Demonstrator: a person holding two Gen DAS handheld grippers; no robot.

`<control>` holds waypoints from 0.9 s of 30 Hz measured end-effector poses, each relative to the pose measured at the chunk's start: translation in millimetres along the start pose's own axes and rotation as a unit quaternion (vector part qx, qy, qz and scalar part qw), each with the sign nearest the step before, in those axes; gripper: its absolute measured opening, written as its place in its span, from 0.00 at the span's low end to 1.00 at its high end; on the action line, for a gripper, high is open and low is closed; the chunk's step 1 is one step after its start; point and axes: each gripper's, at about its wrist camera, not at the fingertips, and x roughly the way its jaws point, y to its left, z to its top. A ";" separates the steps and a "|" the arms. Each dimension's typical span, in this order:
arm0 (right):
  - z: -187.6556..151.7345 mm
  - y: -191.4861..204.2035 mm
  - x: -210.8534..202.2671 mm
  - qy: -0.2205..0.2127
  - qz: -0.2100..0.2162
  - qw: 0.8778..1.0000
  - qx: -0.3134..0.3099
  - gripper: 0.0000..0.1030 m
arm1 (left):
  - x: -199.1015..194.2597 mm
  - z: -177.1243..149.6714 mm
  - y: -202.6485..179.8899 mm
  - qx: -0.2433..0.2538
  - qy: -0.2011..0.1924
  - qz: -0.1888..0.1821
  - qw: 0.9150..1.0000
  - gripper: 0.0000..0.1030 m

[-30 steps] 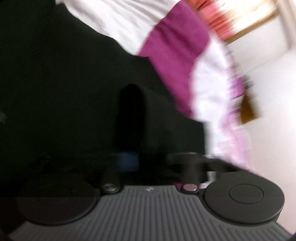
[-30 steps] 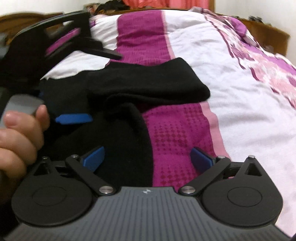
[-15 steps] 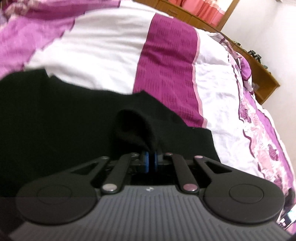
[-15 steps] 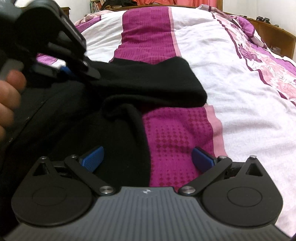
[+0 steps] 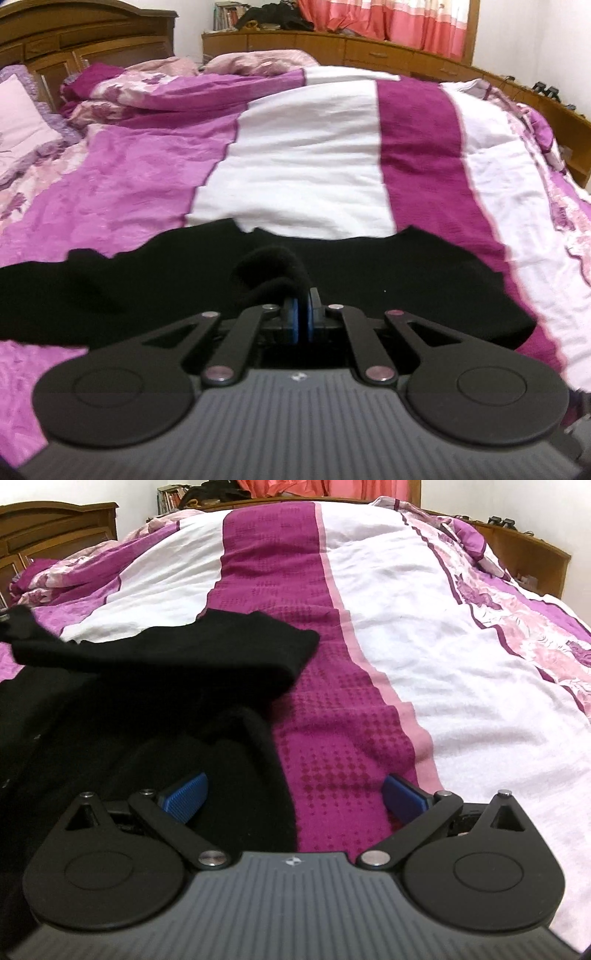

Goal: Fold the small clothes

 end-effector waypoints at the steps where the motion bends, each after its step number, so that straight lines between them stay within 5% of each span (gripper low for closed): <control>1: 0.2 0.8 0.5 -0.002 -0.002 1.000 0.001 1.00 | 1.3 0.9 5.7 0.002 0.005 0.006 1.000 0.06; 8: 12.4 3.1 8.1 -0.005 -0.020 1.000 0.013 1.00 | 1.2 -0.6 48.9 -0.003 0.019 0.030 0.999 0.06; 18: 33.7 0.8 12.1 0.075 -0.059 0.993 0.067 1.00 | 13.8 -22.7 107.6 -0.077 -0.003 0.024 0.997 0.07; 22: 35.3 -28.3 -1.2 0.047 -0.112 0.972 0.203 0.98 | 21.4 -26.9 129.0 -0.119 -0.017 0.002 0.993 0.07; 27: 46.4 -36.7 -6.4 0.025 -0.133 0.969 0.209 0.98 | 35.8 -18.8 145.2 -0.184 0.009 -0.026 0.983 0.07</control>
